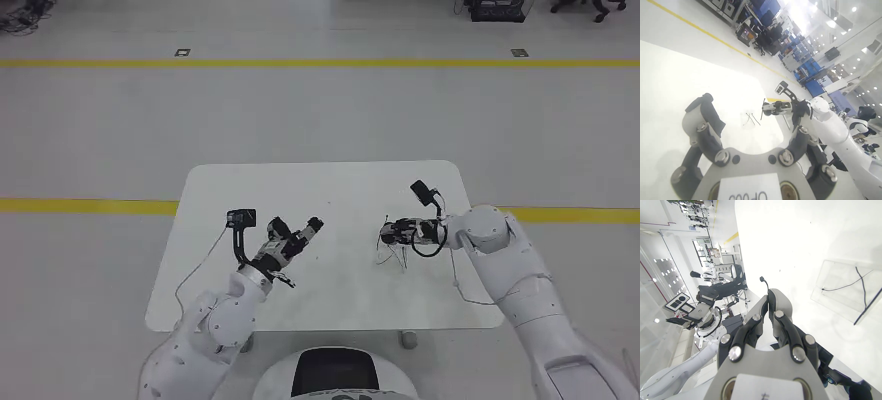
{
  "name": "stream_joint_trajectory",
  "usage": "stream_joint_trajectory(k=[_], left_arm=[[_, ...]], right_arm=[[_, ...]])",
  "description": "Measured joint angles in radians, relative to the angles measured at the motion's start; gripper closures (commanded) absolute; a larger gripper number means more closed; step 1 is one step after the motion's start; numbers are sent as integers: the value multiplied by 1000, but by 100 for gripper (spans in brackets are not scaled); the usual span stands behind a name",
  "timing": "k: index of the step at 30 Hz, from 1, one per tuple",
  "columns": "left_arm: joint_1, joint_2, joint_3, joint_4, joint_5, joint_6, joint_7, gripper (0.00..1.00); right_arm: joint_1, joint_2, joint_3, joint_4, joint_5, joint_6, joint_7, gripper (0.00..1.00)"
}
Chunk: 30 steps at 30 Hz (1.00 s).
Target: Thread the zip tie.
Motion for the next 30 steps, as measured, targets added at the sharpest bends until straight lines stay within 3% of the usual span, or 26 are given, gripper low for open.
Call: stream_joint_trajectory(k=[2, 5, 9, 13, 23, 30], left_arm=[[-6, 0, 6, 2, 17, 0, -5, 0], [-30, 1, 45, 4, 132, 5, -31, 0], [-78, -6, 143, 23, 347, 74, -77, 0], [-120, -19, 210, 53, 427, 128, -90, 0], [-127, -17, 216, 65, 447, 127, -91, 0], [-156, -10, 282, 88, 782, 121, -180, 0]], right_arm=[[-7, -1, -8, -12, -1, 2, -19, 100], [-6, -2, -17, -27, 5, 21, -30, 100], [2, -6, -31, -34, 34, 86, -38, 100], [13, -13, -41, -31, 83, 167, -45, 100], [4, -13, -43, -39, 88, 171, -77, 100], [20, -15, -40, -29, 121, 272, -114, 100]])
